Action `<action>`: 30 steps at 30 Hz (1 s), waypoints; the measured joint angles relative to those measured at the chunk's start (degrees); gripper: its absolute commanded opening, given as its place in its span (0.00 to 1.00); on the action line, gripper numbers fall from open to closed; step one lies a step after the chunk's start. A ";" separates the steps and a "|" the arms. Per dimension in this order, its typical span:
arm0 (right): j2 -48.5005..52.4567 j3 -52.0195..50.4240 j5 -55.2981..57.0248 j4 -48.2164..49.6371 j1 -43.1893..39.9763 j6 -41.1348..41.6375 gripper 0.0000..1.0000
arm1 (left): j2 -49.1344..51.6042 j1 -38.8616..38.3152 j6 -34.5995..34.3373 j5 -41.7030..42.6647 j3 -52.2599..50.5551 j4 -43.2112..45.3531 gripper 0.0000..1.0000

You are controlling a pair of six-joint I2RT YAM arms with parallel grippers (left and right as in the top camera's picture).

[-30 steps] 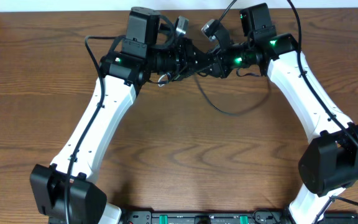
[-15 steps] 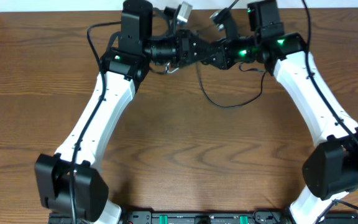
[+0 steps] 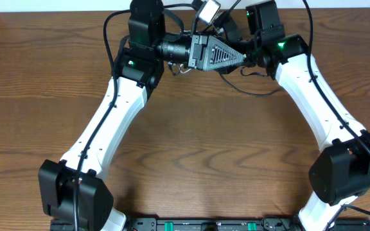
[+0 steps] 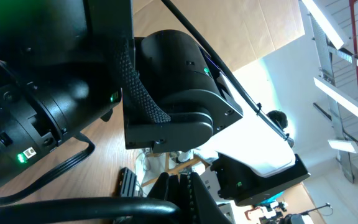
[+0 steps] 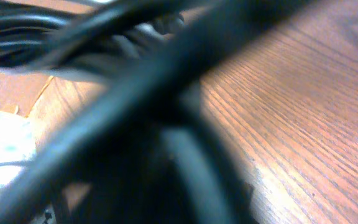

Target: Untangle cables

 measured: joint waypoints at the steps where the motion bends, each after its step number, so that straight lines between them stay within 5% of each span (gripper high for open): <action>1: 0.00 0.00 0.28 -0.11 0.00 0.11 0.18 | 0.00 0.00 -0.02 0.00 0.00 0.02 0.07; 14: 0.44 -0.07 11.74 -6.10 -7.37 9.92 0.21 | 0.00 5.14 -6.21 -9.75 0.09 -3.28 0.07; 24: 0.44 -0.09 -6.54 -6.84 -8.98 -3.67 0.37 | 0.00 5.11 -6.01 -33.35 1.09 -33.73 0.07; 30: 0.44 -0.09 -13.05 -7.19 -10.25 -7.43 0.44 | -0.07 5.11 -8.66 -43.39 1.09 -36.20 0.07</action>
